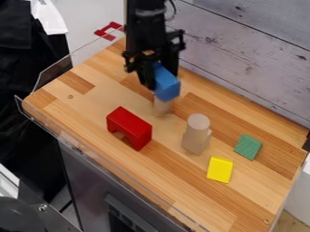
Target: Move the blue block from top of the cylinder to the left
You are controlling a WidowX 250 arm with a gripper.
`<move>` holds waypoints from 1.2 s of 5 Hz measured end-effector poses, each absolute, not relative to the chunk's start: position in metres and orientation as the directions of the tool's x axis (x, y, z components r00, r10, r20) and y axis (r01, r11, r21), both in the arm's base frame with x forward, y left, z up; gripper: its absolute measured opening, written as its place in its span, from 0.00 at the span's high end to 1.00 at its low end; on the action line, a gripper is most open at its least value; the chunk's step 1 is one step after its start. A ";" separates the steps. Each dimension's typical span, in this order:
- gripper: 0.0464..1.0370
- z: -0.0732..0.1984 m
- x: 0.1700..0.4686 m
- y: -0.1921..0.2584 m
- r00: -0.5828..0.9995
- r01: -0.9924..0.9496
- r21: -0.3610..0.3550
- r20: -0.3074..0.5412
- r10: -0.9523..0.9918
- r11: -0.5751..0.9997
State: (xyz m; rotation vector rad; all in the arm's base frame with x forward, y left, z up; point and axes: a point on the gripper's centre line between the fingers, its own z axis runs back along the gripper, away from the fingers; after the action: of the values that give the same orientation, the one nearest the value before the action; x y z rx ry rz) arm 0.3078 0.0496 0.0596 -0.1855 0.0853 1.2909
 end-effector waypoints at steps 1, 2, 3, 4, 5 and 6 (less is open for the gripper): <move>0.48 0.069 0.297 0.060 0.234 -0.966 -0.147 -0.157 0.959 0.212; 0.48 0.072 0.293 0.072 0.223 -0.967 -0.160 -0.155 0.962 0.199; 0.48 0.072 0.287 0.082 0.198 -0.973 -0.146 -0.158 0.967 0.176; 0.48 0.070 0.283 0.093 0.163 -0.980 -0.141 -0.155 0.974 0.141; 0.48 0.064 0.277 0.103 0.103 -0.992 -0.095 -0.169 0.980 0.088; 0.48 0.061 0.278 0.114 0.052 -0.991 -0.130 -0.167 0.985 0.030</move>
State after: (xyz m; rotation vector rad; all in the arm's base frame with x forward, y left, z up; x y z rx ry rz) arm 0.2784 0.1141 0.0607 -0.2332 0.0340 1.5230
